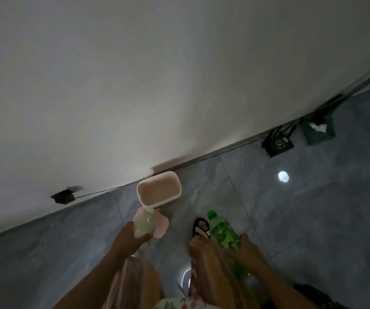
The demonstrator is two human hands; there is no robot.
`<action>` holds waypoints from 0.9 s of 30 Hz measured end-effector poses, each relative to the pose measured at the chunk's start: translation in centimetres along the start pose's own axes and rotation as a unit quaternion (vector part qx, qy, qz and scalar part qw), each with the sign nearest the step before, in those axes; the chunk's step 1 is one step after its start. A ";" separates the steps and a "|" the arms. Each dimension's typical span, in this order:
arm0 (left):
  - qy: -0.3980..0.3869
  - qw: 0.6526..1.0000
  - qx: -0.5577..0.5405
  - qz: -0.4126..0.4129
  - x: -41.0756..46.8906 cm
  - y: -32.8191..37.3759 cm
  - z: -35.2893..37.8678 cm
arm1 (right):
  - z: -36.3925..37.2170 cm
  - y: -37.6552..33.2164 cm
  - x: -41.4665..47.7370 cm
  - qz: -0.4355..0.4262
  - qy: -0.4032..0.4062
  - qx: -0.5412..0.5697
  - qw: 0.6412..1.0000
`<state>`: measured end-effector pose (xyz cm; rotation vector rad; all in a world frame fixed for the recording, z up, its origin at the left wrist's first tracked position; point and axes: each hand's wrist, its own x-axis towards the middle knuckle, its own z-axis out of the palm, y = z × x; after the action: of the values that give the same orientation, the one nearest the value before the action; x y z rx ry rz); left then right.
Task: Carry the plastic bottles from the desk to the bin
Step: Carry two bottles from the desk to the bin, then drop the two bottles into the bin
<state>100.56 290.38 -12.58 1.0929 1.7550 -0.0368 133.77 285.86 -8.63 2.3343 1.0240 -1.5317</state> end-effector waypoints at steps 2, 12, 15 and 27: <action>0.029 0.996 -0.077 -0.025 -0.2 0.7 1.8 | -2.1 -1.5 2.0 -0.030 -0.021 -0.016 0.999; 0.213 0.929 -0.264 -0.148 7.5 2.0 7.2 | 0.3 -10.4 15.7 -0.108 -0.077 -0.074 0.988; 0.231 0.909 -0.317 -0.143 12.7 0.2 8.9 | 4.2 -13.4 21.6 -0.157 -0.057 -0.105 0.980; 0.368 0.795 -0.468 -0.114 29.6 -8.1 16.0 | 20.9 -20.6 42.9 -0.289 -0.035 -0.017 0.957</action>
<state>104.84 297.01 -46.26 0.1146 2.1442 1.1336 115.58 310.52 -50.54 2.0352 1.8094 -1.7329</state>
